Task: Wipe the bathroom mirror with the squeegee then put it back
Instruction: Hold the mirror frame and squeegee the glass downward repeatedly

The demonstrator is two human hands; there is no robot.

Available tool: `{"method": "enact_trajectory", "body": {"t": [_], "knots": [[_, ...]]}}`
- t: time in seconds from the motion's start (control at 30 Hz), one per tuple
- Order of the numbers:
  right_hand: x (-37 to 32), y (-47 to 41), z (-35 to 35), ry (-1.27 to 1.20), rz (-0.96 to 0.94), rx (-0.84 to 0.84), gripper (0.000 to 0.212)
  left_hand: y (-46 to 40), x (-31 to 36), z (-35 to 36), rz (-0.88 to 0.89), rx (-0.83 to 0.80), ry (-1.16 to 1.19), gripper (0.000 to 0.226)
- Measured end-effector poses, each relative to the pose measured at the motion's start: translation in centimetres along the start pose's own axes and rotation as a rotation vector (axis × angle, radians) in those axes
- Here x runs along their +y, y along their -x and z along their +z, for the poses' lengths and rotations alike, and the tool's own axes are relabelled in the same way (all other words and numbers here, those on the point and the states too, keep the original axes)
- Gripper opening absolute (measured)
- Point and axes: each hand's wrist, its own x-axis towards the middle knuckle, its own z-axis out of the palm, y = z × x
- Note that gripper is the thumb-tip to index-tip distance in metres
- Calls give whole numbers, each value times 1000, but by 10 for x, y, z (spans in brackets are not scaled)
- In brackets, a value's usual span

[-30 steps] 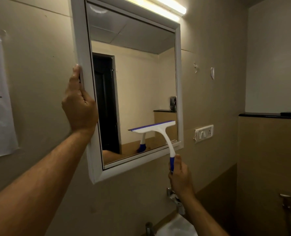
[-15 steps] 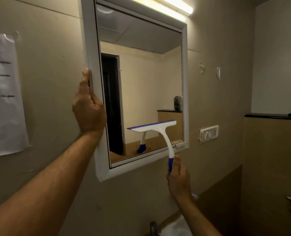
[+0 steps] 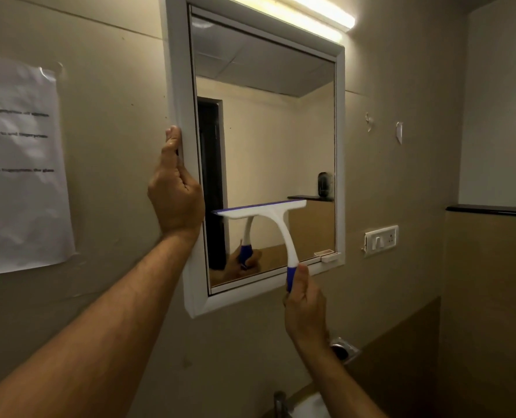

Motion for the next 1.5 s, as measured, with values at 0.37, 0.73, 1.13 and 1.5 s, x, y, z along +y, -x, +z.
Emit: {"method": "enact_trajectory", "body": {"t": [0.37,0.73,1.13,1.5], "knots": [[30,31,-6,-23,25,-31,55,1,0,0,5,4,1,42],[24,32,-1,-171,90,-134,58,0,-3,2,2,18,10,42],[10,19,6,-128,24,-92,50,1,1,1,-3,12,23,40],[18,30,-4,-112,45,-92,44,2,5,-1,5,26,7,39]]}}
